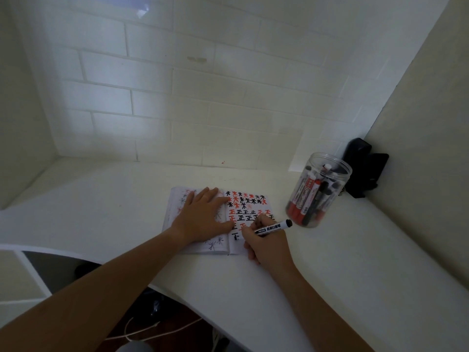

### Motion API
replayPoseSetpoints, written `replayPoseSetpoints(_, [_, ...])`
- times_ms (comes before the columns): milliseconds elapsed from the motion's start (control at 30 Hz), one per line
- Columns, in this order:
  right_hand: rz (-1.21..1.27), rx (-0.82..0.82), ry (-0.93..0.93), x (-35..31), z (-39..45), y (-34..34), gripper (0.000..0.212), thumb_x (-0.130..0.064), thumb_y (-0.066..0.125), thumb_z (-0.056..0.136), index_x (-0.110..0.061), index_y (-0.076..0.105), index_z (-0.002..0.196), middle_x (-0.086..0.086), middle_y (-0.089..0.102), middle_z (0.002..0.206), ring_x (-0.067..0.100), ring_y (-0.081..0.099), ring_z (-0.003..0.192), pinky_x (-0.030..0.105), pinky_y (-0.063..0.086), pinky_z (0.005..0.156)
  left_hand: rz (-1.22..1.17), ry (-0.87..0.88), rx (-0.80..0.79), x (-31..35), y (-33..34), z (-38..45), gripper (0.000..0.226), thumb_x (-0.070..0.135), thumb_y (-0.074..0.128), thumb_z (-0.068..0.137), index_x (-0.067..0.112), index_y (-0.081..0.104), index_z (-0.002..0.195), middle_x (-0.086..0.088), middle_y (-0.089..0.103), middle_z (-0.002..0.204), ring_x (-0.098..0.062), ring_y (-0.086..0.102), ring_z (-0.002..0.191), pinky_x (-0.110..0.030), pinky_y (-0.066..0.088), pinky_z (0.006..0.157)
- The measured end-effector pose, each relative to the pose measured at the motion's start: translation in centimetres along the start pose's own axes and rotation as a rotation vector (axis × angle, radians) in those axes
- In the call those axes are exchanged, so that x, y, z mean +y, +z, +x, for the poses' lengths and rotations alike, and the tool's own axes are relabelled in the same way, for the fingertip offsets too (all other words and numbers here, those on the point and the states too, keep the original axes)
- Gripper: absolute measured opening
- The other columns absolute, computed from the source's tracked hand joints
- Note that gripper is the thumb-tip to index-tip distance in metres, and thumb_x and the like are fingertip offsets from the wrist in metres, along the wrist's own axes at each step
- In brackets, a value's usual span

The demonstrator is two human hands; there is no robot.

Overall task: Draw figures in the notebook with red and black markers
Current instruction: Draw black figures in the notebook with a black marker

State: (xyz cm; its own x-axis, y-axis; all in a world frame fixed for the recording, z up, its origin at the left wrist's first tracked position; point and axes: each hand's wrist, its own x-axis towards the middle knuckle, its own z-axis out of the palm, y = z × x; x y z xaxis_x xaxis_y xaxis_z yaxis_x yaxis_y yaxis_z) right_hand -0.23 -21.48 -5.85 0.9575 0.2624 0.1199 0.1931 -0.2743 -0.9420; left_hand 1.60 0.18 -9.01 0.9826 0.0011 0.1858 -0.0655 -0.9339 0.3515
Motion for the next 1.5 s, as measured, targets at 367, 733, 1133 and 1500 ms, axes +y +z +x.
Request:
replayPoseSetpoints(367, [-0.026, 0.003, 0.019, -0.6, -0.4, 0.0, 0.026, -0.01, 0.069, 0.094, -0.011, 0.053, 0.074, 0.016, 0.065, 0.058, 0.02, 0.053, 0.037, 0.023, 0.039, 0.036, 0.007, 0.003, 0.007, -0.1, 0.1, 0.0, 0.098, 0.091, 0.029, 0.069, 0.042, 0.028, 0.154, 0.001, 0.015, 0.167, -0.02, 0.005, 0.155, -0.048, -0.004, 0.124])
replayPoseSetpoints(733, [-0.031, 0.084, 0.077, -0.4, -0.2, 0.1, 0.024, -0.014, 0.07, 0.092, -0.012, 0.053, 0.075, 0.011, 0.064, 0.056, 0.019, 0.055, 0.037, 0.023, 0.042, 0.036, 0.006, 0.0, -0.009, 0.0, -0.2, -0.2, 0.1, 0.092, 0.026, 0.068, 0.042, 0.027, 0.154, 0.001, 0.014, 0.168, -0.02, 0.004, 0.155, -0.048, -0.003, 0.125])
replayPoseSetpoints(1133, [-0.226, 0.307, -0.52, 0.2, 1.5, -3.2, 0.008, -0.017, 0.064, 0.102, -0.012, 0.068, 0.107, -0.003, 0.068, 0.089, 0.01, 0.066, 0.077, 0.025, 0.053, 0.066, -0.001, 0.019, 0.016, 0.0, -0.3, -0.2, 0.097, 0.091, 0.027, 0.07, 0.041, 0.029, 0.153, 0.001, 0.017, 0.167, -0.02, 0.007, 0.155, -0.045, -0.004, 0.123])
replayPoseSetpoints(1500, [-0.41, 0.019, -0.424, 1.6, 1.7, -2.0, 0.031, -0.023, 0.077, 0.091, -0.019, 0.066, 0.12, -0.002, 0.066, 0.108, 0.002, 0.066, 0.093, 0.014, 0.052, 0.081, -0.255, 0.3, 0.255, 1.3, -1.2, -1.4, 0.05, 0.062, 0.06, 0.086, 0.035, 0.064, 0.128, 0.007, 0.063, 0.122, -0.008, 0.053, 0.117, -0.036, 0.046, 0.101])
